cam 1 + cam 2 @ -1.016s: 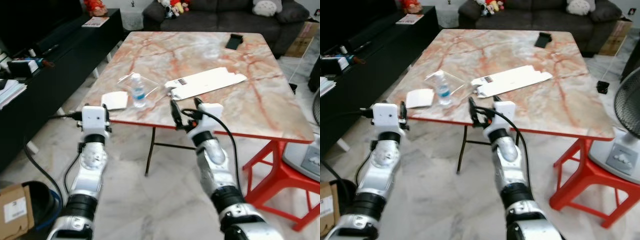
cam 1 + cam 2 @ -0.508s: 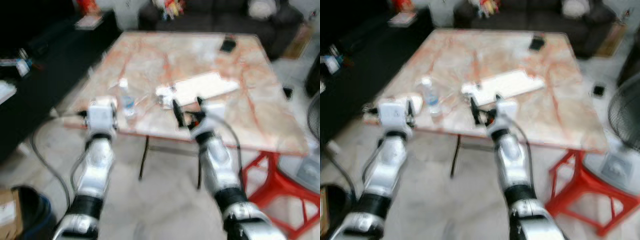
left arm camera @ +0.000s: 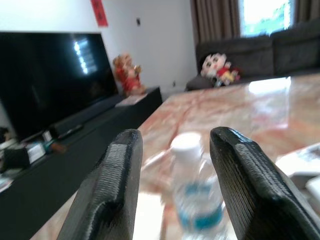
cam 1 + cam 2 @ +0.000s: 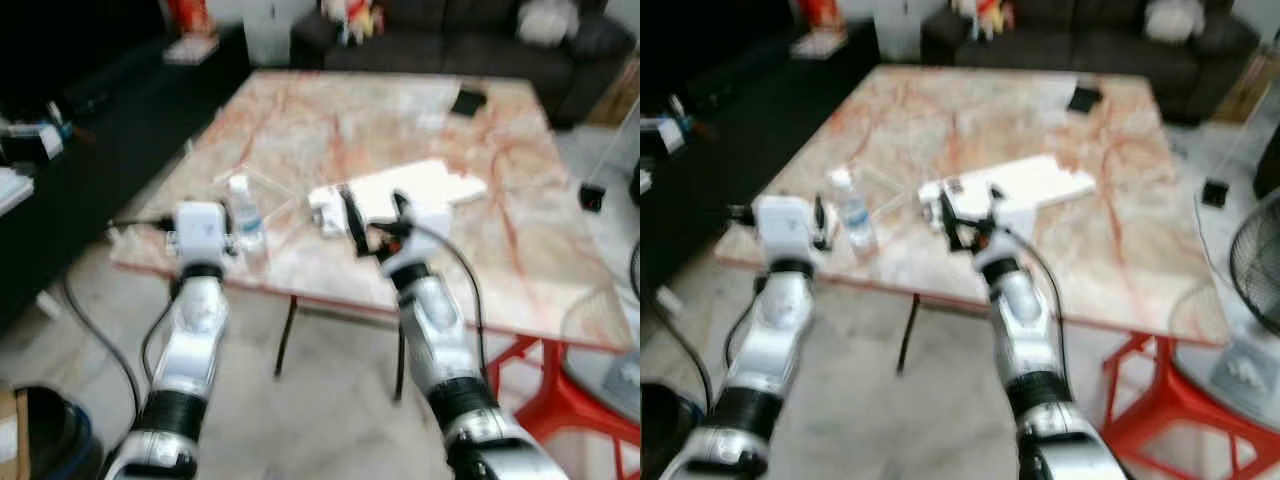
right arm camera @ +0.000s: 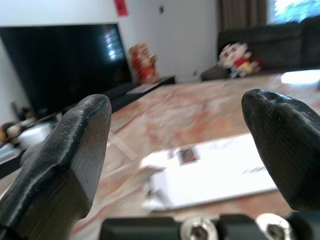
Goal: Picking trash to rubbish bin
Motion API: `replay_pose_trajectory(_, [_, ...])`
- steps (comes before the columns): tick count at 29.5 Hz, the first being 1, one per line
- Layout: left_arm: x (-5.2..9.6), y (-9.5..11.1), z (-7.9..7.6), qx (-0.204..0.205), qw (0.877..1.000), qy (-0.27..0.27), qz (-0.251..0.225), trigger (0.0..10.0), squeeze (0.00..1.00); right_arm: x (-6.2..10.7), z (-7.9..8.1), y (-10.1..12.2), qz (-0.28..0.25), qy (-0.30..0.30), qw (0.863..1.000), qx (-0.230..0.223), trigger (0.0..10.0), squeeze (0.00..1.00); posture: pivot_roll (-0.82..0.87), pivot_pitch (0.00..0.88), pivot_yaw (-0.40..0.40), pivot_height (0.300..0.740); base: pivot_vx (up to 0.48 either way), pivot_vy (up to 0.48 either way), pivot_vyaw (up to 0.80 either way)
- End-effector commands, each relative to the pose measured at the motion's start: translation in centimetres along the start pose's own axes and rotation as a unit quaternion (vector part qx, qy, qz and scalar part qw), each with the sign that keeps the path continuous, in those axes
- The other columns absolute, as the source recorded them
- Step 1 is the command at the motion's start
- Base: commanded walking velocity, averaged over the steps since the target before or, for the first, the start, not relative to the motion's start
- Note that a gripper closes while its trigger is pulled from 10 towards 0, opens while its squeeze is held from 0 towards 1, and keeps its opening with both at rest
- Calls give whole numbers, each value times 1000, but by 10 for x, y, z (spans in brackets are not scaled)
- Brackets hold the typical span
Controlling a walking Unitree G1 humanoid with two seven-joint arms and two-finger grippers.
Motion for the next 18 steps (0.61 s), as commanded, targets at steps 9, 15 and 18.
replay_pose_trajectory(9, [-9, 20, 5, 0, 1000, 5, -31, 10000, 0, -7, 13, 10, -19, 21, 1000, -3, 10000, 0, 36, 42, 9, 740, 326, 0, 233])
replay_pose_trajectory(15, [-11, 25, 4, 1, 999, 3, -39, 10000, 0, -7, 13, 10, -21, 18, 1000, -13, 10000, 0, 34, 42, 9, 740, 326, 0, 133])
replay_pose_trajectory(18, [-12, 29, 3, 2, 999, 3, -45, 10000, 0, -7, 13, 10, -21, 20, 1000, -12, 10000, 0, 34, 42, 9, 740, 326, 0, 0])
Point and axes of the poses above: a point about 5 cm out from each wrist's last joint towards the gripper, its own x axis pointing back from the gripper into the wrist, its own y axis along the axis of the wrist's last joint, z = x × y, the point moved 1 cm from there along -x, pointing out of the wrist towards the gripper, and after that the axes turned 15 degrees about x, right-handed, at the moved point
